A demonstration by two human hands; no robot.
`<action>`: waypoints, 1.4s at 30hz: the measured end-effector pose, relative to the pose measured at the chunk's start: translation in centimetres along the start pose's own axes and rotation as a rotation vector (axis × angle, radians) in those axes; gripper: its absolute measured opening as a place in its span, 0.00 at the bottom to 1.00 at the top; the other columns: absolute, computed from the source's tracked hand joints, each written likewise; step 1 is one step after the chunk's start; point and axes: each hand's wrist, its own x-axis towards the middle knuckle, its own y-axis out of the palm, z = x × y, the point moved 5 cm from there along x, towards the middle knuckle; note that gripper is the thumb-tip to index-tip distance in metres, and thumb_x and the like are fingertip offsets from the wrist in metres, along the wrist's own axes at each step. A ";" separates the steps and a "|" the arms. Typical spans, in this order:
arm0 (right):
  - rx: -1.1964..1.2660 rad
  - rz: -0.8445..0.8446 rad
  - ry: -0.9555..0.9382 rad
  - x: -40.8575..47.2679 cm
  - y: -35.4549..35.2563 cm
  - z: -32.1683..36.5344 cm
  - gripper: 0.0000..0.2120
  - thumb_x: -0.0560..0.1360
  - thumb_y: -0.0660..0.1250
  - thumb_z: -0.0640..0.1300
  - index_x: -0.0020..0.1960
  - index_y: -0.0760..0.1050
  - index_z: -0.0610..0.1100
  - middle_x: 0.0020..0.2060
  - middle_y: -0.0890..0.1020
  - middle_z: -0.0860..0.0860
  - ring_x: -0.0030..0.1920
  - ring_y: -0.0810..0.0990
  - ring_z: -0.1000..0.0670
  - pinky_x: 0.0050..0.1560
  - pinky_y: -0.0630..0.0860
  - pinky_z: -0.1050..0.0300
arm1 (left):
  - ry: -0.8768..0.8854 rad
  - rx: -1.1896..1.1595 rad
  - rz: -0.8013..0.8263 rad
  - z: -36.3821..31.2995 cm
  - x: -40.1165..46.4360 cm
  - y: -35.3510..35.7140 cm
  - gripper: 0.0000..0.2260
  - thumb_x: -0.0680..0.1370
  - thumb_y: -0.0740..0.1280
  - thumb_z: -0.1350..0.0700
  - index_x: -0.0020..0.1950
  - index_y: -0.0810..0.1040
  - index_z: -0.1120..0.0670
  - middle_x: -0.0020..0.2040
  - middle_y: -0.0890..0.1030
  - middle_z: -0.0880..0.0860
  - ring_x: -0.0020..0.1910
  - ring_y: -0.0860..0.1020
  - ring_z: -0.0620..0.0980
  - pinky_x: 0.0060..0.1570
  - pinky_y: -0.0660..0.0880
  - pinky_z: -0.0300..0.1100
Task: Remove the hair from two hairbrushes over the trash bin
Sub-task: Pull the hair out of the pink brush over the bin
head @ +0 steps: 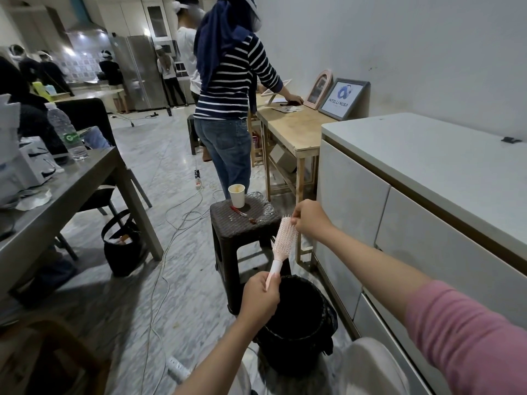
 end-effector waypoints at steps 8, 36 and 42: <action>-0.191 0.077 -0.128 0.0 0.7 0.4 0.07 0.74 0.62 0.31 0.46 0.79 0.34 0.44 0.81 0.40 0.46 0.80 0.42 0.47 0.78 0.52 | -0.030 0.069 -0.001 0.5 0.2 -1.0 0.14 0.80 0.61 0.53 0.45 0.76 0.64 0.27 0.68 0.50 0.22 0.65 0.44 0.23 0.61 0.37; 0.719 -0.181 0.619 -1.0 0.0 -5.5 0.08 0.72 0.70 0.31 0.34 0.78 0.37 0.32 0.82 0.44 0.30 0.82 0.50 0.36 0.81 0.59 | -0.588 -0.318 -0.131 2.8 0.8 -1.8 0.13 0.82 0.59 0.54 0.43 0.74 0.61 0.29 0.70 0.54 0.22 0.64 0.48 0.21 0.58 0.35; 0.573 -0.078 0.552 -0.2 1.0 -5.3 0.06 0.73 0.67 0.31 0.41 0.81 0.37 0.48 0.84 0.40 0.45 0.83 0.45 0.38 0.80 0.59 | -0.588 -0.290 -0.144 2.9 1.0 -2.7 0.11 0.82 0.59 0.55 0.45 0.72 0.61 0.30 0.71 0.54 0.23 0.65 0.48 0.21 0.58 0.33</action>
